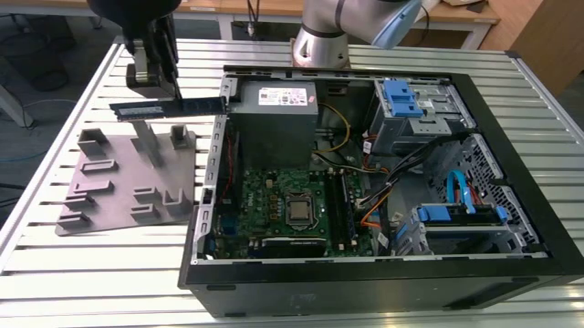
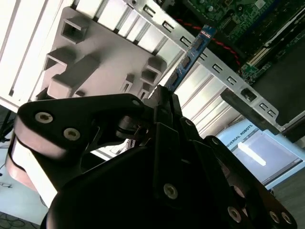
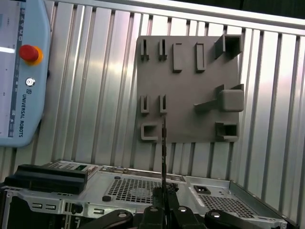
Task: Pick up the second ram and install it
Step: 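Pick up the second ram and move it above second insertion slot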
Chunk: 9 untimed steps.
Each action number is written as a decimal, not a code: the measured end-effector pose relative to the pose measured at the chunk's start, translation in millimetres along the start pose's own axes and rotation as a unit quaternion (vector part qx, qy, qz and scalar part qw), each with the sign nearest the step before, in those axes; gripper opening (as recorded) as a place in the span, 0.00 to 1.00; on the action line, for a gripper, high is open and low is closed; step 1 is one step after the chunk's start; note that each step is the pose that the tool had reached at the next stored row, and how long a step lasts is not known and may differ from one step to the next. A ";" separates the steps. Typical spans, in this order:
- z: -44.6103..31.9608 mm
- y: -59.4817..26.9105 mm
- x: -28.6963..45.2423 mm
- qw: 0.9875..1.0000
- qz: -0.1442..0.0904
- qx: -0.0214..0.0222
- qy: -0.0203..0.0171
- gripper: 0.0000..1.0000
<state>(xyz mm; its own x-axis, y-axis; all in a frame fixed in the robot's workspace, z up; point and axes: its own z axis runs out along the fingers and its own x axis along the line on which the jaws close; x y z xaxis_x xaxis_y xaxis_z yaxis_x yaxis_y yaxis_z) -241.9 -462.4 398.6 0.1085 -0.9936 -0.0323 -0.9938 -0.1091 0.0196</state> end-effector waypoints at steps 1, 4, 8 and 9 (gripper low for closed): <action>0.0 -2.9 0.3 1.000 0.000 0.000 0.000 0.14; -0.2 -12.3 1.3 1.000 0.000 0.000 0.000 0.14; -0.5 -24.7 2.7 1.000 0.000 0.000 0.000 0.14; -0.6 -27.9 3.0 1.000 0.000 0.000 0.000 0.14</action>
<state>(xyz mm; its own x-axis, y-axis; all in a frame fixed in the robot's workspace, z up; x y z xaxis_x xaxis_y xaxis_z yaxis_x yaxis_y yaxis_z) -213.9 -462.4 398.6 0.1084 -0.9936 -0.0323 -0.9938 -0.1091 0.0204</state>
